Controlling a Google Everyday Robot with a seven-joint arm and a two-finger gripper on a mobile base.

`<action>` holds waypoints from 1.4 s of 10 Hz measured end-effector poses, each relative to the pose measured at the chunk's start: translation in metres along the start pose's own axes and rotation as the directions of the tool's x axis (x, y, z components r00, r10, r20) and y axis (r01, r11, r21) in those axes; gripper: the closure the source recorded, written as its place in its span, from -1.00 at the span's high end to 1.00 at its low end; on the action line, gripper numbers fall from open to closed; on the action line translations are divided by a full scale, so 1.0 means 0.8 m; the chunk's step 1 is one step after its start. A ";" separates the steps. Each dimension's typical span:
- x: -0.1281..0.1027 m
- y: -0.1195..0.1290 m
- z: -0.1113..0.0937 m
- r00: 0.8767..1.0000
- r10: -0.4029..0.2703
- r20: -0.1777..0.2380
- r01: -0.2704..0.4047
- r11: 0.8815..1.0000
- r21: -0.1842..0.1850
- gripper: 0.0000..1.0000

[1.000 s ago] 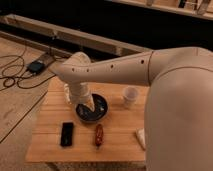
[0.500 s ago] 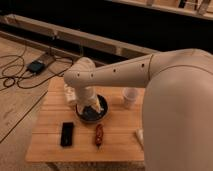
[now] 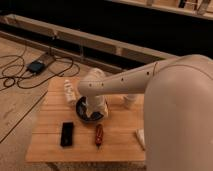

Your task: Drag the ceramic bowl in a circle

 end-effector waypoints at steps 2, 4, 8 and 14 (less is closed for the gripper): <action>-0.007 -0.024 0.028 0.997 0.072 0.011 -0.072 0.997 0.018 0.30; -0.012 -0.036 0.047 0.992 0.123 0.010 -0.123 0.992 0.021 0.30; -0.025 -0.042 0.072 0.981 0.192 -0.011 -0.192 0.981 0.006 0.30; -0.032 -0.051 0.082 0.970 0.238 -0.047 -0.239 0.971 -0.008 -0.57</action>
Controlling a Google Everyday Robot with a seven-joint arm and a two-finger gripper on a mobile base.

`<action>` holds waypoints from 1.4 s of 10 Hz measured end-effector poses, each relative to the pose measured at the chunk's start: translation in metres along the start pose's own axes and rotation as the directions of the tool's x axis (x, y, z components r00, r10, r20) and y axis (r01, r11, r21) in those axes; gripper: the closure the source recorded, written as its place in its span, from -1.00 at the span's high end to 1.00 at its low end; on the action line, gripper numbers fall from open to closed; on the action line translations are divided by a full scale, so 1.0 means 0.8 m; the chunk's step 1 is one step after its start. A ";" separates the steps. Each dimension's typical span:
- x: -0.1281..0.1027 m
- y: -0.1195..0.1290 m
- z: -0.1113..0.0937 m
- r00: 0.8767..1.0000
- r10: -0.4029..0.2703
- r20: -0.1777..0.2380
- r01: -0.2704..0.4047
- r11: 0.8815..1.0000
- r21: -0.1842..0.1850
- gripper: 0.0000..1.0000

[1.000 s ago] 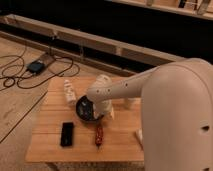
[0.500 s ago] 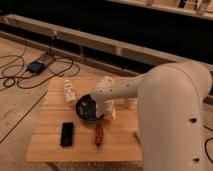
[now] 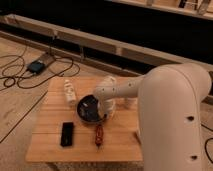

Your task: Drag the ceramic bowl in a circle

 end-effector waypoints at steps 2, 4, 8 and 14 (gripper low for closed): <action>-0.001 -0.010 -0.014 0.999 0.033 -0.005 -0.033 0.999 -0.015 -0.96; -0.005 -0.021 -0.029 0.998 0.065 -0.003 -0.065 0.997 -0.029 -1.00; -0.033 -0.039 -0.044 0.993 0.120 0.011 -0.120 0.992 -0.032 -1.00; -0.066 0.015 -0.044 0.997 0.073 0.019 -0.072 0.996 -0.054 -1.00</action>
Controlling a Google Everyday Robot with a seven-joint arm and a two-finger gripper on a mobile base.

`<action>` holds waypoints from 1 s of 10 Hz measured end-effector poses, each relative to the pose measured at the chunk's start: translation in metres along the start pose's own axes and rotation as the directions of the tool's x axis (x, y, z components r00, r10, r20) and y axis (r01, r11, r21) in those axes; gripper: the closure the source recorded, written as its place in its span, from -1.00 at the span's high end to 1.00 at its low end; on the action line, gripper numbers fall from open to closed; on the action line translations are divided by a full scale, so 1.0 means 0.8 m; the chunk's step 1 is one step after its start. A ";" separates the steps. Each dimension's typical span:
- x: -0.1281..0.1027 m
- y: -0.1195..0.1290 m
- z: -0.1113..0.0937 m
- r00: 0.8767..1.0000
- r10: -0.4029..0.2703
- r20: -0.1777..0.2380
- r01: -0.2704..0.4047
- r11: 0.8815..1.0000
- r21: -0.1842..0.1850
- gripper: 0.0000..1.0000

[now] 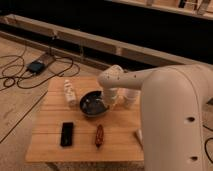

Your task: Drag the ceramic bowl in a circle

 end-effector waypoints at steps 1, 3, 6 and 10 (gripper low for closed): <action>0.005 0.017 -0.004 1.000 -0.027 -0.003 0.027 1.000 -0.013 -1.00; 0.027 0.045 -0.023 0.996 -0.087 -0.015 0.086 0.995 -0.045 -1.00; 0.082 0.069 -0.052 0.986 -0.159 -0.058 0.154 0.984 -0.090 -1.00; 0.121 0.026 -0.074 0.983 -0.154 -0.105 0.147 0.987 -0.069 -1.00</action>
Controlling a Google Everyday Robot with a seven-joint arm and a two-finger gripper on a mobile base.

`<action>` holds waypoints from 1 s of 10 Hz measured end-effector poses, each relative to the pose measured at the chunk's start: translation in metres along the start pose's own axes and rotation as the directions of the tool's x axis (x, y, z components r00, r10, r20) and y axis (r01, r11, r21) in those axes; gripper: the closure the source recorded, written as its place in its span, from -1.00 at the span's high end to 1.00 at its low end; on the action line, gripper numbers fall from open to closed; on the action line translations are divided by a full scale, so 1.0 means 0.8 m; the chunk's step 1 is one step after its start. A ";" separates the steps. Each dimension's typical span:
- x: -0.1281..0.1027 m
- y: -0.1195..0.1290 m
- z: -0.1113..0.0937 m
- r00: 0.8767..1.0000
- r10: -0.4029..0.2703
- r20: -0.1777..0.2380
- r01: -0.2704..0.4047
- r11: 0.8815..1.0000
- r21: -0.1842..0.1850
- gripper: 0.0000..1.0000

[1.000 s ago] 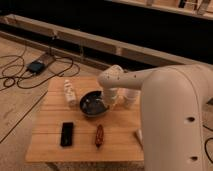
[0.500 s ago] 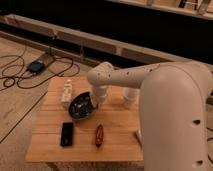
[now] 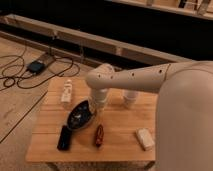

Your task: Drag the ceramic bowl in a circle

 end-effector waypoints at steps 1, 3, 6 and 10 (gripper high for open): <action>0.003 -0.020 -0.001 1.000 0.027 -0.004 -0.027 0.999 0.018 -1.00; 0.001 -0.062 0.001 0.996 0.092 -0.006 -0.092 0.994 0.060 -1.00; -0.012 -0.113 0.018 0.983 0.183 -0.006 -0.181 0.975 0.125 -1.00; -0.050 -0.142 0.034 0.968 0.252 0.010 -0.250 0.954 0.162 -1.00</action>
